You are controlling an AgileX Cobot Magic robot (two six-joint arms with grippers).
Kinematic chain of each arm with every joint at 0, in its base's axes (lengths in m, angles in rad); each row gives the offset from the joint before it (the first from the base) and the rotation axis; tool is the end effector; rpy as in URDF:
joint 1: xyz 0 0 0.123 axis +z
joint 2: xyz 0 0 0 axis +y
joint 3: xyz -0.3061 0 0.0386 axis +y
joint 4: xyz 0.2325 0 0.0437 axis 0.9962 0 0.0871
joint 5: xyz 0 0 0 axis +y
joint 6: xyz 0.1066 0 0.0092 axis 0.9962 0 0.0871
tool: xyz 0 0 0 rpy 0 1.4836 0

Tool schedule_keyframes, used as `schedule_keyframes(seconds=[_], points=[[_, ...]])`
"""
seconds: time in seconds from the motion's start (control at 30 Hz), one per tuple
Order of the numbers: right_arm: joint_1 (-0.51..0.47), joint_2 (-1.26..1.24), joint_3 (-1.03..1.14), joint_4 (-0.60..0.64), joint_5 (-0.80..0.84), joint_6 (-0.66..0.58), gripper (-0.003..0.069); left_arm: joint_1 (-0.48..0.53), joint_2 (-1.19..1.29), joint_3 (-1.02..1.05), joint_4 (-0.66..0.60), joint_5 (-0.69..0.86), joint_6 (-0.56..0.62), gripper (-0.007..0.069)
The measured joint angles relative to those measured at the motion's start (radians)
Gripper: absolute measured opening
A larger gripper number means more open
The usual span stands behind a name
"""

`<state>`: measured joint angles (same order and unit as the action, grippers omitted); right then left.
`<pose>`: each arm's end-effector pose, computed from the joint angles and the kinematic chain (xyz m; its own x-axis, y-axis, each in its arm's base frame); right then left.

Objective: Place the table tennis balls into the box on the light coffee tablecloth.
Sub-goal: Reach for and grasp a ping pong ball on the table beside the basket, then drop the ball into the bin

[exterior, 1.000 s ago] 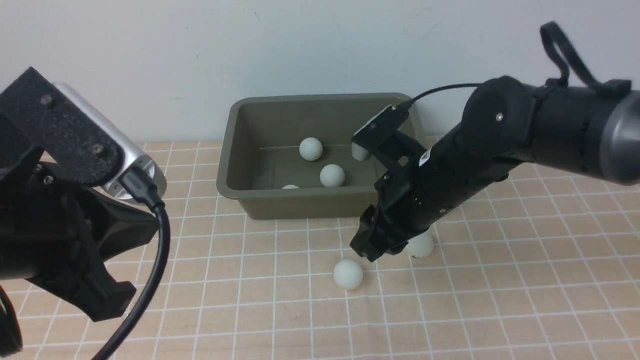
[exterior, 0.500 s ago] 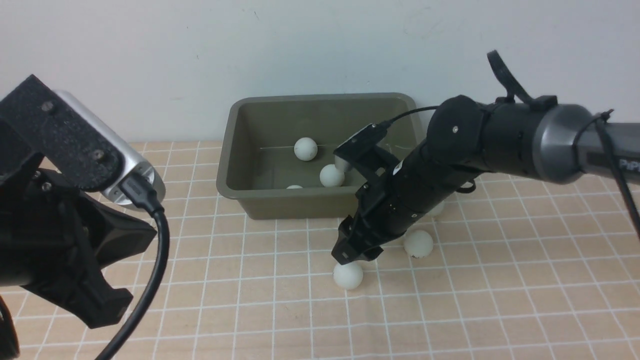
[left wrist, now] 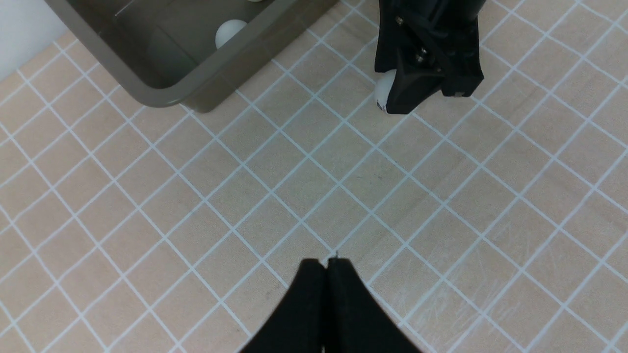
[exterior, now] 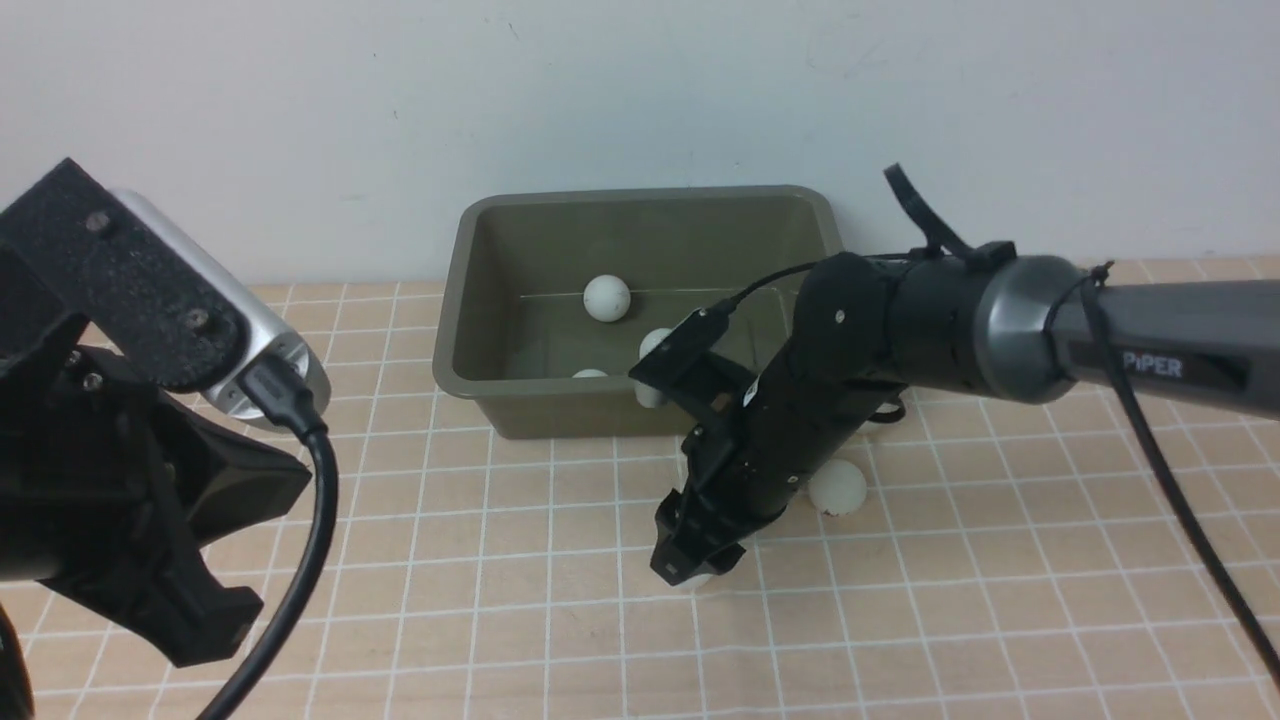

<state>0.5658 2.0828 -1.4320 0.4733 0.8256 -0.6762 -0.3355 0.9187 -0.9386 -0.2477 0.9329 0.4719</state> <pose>0.3344 0.2549 0.1669 -0.5806 -0.7430 -0.3329 -0.8141 0.5345 0.2269 0.1334 -0.0689 0.3619 -0.5063 0.5056 -0.6986 0.6446 0.7601 0.0829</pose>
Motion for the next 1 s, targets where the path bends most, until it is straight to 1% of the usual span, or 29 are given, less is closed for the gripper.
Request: schedule_keyframes(seconds=[0.1, 0.17, 0.23, 0.3, 0.4, 0.47, 0.57, 0.63, 0.7, 0.8, 0.87, 0.93, 0.97, 1.0], points=[[0.001, 0.002, -0.007, -0.033, -0.008, 0.045, 0.0354, 0.0, 0.0, 0.0, 0.0, 0.0, 0.0, -0.0069], [0.0, 0.0, -0.032, -0.105, 0.004, 0.092, 0.0354, 0.0, 0.0, 0.0, 0.0, 0.0, 0.0, -0.0069], [-0.002, -0.011, -0.076, -0.165, 0.062, 0.121, 0.0354, 0.0, 0.0, 0.0, 0.0, 0.0, 0.0, -0.0069], [-0.002, -0.04, -0.135, -0.191, 0.157, 0.125, 0.0354, 0.0, 0.0, 0.0, 0.0, 0.0, 0.0, -0.0069], [-0.002, -0.094, -0.245, -0.194, 0.265, 0.102, 0.0354, 0.0, 0.0, 0.0, 0.0, 0.0, 0.0, -0.0069], [-0.004, -0.117, -0.315, -0.194, 0.295, 0.091, 0.0354, 0.0, 0.0, 0.0, 0.0, 0.001, 0.0, -0.0069], [-0.021, -0.126, -0.392, -0.192, 0.289, 0.082, 0.0354, 0.0, 0.0, 0.0, 0.0, 0.002, 0.0, -0.0069], [-0.044, -0.112, -0.42, -0.19, 0.254, 0.084, 0.0354, 0.0, 0.0, 0.0, 0.0, 0.004, 0.0, -0.0069], [-0.095, -0.073, -0.438, -0.191, 0.2, 0.102, 0.0354, 0.0, 0.0, 0.0, 0.0, 0.005, 0.0, -0.0069], [-0.157, -0.009, -0.441, -0.185, 0.172, 0.109, 0.0354, 0.0, 0.0, 0.0, 0.0, 0.007, 0.0, -0.0069], [-0.189, 0.027, -0.441, -0.15, 0.158, 0.102, 0.0354, 0.0, 0.0, 0.0, 0.0, 0.007, 0.0, -0.0069], [-0.216, 0.053, -0.441, -0.088, 0.127, 0.074, 0.0354, 0.0, 0.0, 0.0, 0.0, 0.007, 0.0, -0.0069], [-0.22, 0.054, -0.441, -0.081, 0.124, 0.07, 0.0354, 0.0, 0.0, 0.0, 0.0, 0.007, 0.0, -0.0069], [-0.229, 0.066, -0.441, -0.034, 0.103, 0.051, 0.0354, 0.0, 0.0, 0.0, 0.0, 0.007, 0.0, -0.0069]])
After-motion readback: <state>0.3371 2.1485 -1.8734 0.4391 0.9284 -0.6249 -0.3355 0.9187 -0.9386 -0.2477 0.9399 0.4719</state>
